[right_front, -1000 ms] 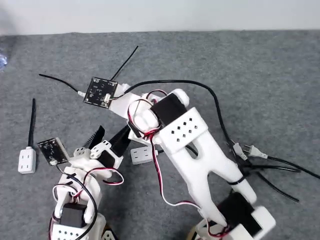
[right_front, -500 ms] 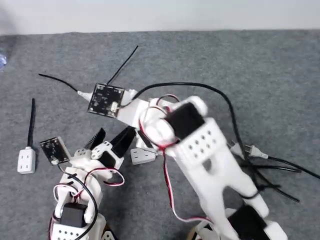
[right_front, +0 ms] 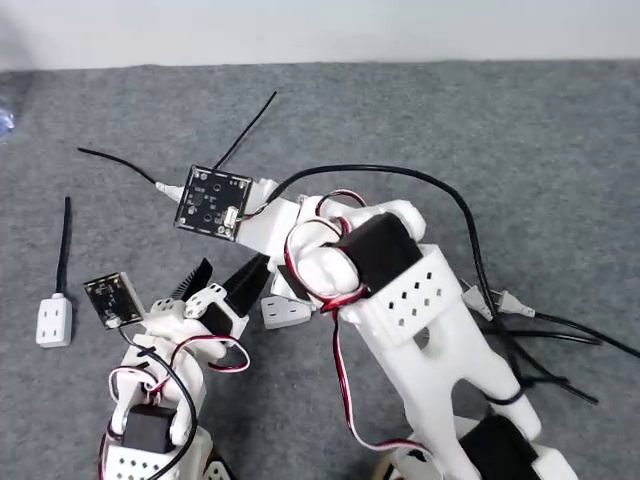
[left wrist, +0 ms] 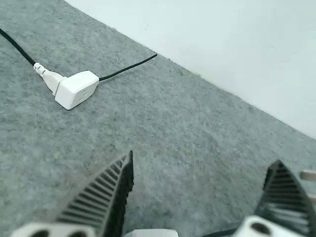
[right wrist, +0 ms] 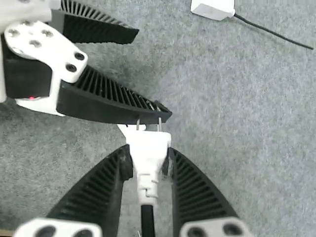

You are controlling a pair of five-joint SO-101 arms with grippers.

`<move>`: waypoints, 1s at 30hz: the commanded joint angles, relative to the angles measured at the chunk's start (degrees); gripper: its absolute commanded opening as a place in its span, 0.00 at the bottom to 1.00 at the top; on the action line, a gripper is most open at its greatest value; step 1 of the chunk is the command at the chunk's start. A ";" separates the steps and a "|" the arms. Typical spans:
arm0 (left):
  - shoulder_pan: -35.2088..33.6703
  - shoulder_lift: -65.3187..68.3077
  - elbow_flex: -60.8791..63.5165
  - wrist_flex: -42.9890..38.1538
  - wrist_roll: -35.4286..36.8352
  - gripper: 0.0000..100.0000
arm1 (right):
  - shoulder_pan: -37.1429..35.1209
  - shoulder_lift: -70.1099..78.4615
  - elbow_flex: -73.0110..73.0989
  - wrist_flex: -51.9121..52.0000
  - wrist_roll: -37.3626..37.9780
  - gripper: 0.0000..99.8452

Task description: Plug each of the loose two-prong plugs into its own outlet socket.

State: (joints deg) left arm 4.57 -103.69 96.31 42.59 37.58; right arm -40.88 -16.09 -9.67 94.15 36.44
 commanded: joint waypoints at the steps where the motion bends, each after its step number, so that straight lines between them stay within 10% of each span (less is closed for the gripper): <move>1: 0.35 -0.70 -0.57 -0.18 0.18 0.40 | 2.68 -0.13 -0.53 -0.04 2.11 0.01; 30: 0.09 -0.70 -0.57 -0.09 0.18 0.40 | -2.95 -0.48 1.32 -2.77 0.79 0.01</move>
State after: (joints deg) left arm 4.57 -103.69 96.31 42.59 37.85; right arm -43.16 -15.74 -4.04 92.40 37.85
